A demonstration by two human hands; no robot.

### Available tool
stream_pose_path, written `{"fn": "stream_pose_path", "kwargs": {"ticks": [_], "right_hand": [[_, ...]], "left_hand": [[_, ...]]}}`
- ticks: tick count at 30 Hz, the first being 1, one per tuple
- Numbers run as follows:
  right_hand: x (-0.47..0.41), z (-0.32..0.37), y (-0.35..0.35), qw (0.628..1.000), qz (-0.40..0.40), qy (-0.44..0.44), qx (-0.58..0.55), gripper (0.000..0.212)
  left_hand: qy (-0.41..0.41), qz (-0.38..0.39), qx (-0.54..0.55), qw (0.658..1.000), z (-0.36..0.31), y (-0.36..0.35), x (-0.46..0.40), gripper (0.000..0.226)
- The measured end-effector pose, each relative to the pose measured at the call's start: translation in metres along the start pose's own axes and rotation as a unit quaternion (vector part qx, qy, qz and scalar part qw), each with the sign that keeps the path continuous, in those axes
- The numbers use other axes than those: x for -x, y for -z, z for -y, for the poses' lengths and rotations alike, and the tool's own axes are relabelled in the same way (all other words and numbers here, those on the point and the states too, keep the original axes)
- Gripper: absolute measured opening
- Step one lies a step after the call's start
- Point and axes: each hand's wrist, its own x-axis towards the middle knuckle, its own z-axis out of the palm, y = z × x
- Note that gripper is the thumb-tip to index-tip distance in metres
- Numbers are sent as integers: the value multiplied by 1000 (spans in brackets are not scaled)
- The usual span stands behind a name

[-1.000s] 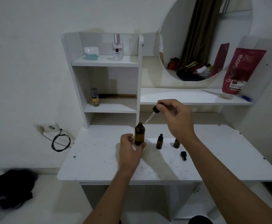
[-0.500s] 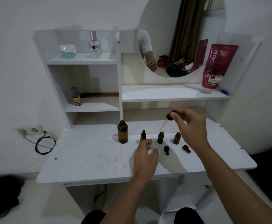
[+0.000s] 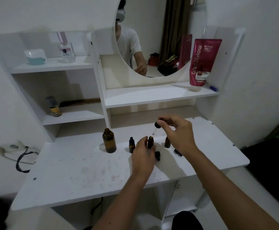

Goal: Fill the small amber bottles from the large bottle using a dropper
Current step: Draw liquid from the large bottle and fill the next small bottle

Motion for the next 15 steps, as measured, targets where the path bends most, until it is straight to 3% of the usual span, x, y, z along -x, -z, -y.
{"fn": "stream_pose_path", "kwargs": {"ticks": [6,11,15], "right_hand": [[3,-11,-10,998,52,-17,15,15],[4,-15,-16,998,62,-23,11,4],[3,-13,-18,998,65,0,26,8]], "left_hand": [[-17,-14,18,1000,5,-4,-7,24],[-22,-14,29,999,6,-5,-8,22],[-13,-13,32,999,8,-5,-7,22]]}}
